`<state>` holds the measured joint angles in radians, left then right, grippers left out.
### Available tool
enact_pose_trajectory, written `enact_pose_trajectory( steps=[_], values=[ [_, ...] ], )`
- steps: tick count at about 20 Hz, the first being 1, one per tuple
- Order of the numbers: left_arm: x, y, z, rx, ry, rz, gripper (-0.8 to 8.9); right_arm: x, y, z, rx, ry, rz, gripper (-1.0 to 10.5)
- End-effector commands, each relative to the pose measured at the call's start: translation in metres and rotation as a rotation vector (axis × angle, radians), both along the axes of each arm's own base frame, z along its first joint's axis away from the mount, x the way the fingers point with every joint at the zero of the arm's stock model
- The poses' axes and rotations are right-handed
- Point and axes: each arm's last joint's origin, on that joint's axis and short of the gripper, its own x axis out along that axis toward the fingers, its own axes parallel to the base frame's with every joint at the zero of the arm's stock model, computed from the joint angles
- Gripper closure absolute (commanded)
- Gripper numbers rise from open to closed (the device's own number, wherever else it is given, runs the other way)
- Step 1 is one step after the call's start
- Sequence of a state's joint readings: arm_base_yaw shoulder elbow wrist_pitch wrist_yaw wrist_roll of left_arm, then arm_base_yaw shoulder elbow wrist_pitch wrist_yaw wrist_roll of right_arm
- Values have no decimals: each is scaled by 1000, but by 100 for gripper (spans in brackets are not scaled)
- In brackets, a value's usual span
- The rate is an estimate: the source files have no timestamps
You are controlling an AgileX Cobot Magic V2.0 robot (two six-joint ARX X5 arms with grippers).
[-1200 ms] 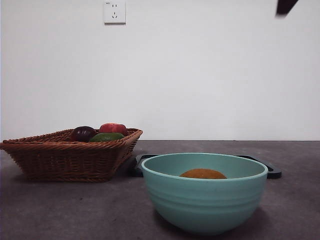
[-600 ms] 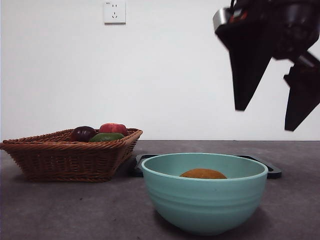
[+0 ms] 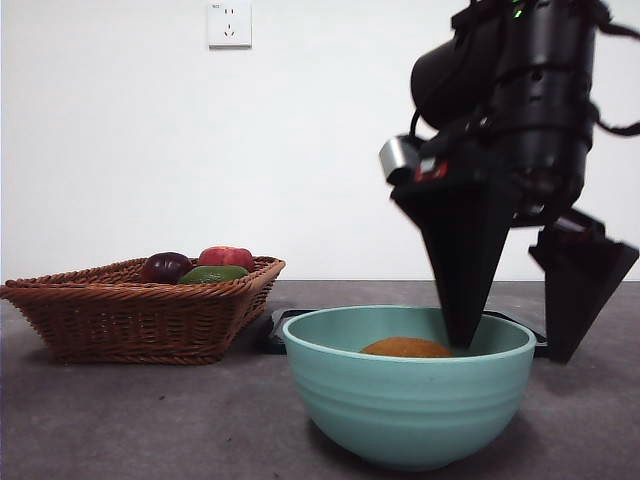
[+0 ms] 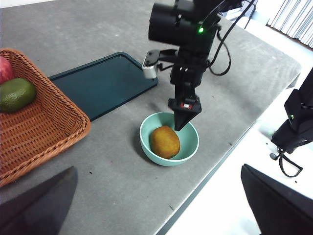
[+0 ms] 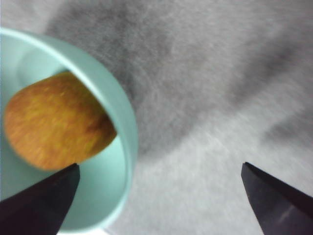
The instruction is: Pick up the wifruite, put it on the bowl, pick up the plate, put it on desk
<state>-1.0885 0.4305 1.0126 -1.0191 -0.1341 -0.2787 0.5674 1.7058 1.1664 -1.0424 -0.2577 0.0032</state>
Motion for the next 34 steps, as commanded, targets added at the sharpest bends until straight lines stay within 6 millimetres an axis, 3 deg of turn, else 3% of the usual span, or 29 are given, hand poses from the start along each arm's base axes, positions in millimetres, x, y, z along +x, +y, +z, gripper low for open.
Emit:
enact_pose_trajectory(
  steps=[1,4,10,16,20,24,28,34],
  values=[
    [-1,0,4,-20,-10,-7,282,5,9,-11,-11,11,28,417],
    [-1,0,4,-20,-10,-7,282,7,14,-20,-14,23,38,547],
    [0,0,4,-21,-15,-8,282,5,21,-20,1,7,53,917],
    [0,0,4,-21,-15,-8,282,6,22,-16,-21,-10,36,936],
    [0,0,4,-21,-15,-8,282,15,26,0,-52,-73,30,936],
    [0,0,4,-22,-15,-8,282,36,29,30,-14,-166,-13,936],
    [0,0,5,-29,-18,-8,282,71,26,52,-3,-185,-76,936],
    [0,0,5,-28,-18,-8,282,138,22,50,-12,-173,-146,936]
  ],
)
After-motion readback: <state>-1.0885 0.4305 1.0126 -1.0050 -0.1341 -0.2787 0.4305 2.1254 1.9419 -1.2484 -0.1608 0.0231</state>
